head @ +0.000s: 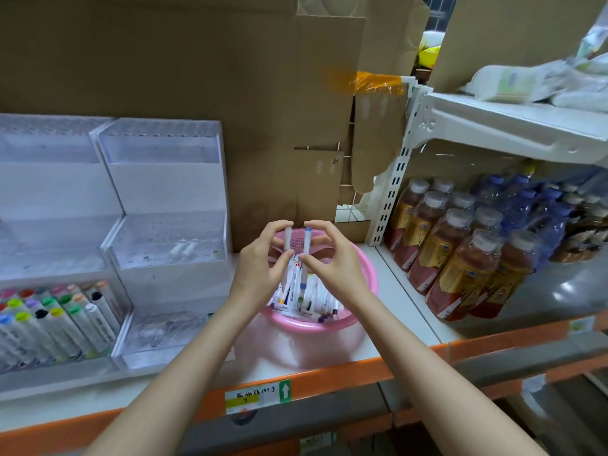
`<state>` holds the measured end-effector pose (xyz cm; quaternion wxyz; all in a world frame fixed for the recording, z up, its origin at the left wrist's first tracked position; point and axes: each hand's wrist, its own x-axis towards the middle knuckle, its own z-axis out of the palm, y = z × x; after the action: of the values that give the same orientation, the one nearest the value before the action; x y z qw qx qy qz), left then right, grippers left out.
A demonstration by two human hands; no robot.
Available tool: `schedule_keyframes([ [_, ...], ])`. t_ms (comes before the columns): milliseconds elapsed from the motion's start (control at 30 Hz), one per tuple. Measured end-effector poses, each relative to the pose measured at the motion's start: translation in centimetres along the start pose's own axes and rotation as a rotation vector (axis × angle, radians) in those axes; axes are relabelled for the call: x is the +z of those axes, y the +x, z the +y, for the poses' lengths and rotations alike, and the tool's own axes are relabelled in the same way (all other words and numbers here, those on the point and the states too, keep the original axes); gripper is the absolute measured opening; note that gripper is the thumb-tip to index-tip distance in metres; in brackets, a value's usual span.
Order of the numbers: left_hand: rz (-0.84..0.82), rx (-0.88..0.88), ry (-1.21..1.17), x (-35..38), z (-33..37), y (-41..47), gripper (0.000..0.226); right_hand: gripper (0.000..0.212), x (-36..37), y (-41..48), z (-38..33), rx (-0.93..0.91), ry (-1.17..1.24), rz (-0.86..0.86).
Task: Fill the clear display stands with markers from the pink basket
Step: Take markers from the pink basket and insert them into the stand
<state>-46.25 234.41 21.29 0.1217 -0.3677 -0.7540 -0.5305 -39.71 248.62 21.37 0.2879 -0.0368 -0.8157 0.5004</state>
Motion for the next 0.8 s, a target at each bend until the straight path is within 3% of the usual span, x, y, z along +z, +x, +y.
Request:
schedule_keyframes([
  [300,0.116,0.011,-0.027,-6.2,1.7,-2.2,0.048,0.044,4.5,-1.0,-4.6,-0.093,0.103,-0.027],
  [433,0.162,-0.065,-0.045,-9.9,0.9,-3.7,0.057,0.045,7.9,-1.3,-6.5,-0.103,0.132,-0.054],
  [800,0.208,-0.11,-0.04,-23.2,-1.8,-8.5,0.046,0.044,20.2,-3.9,-12.7,-0.103,0.187,-0.122],
])
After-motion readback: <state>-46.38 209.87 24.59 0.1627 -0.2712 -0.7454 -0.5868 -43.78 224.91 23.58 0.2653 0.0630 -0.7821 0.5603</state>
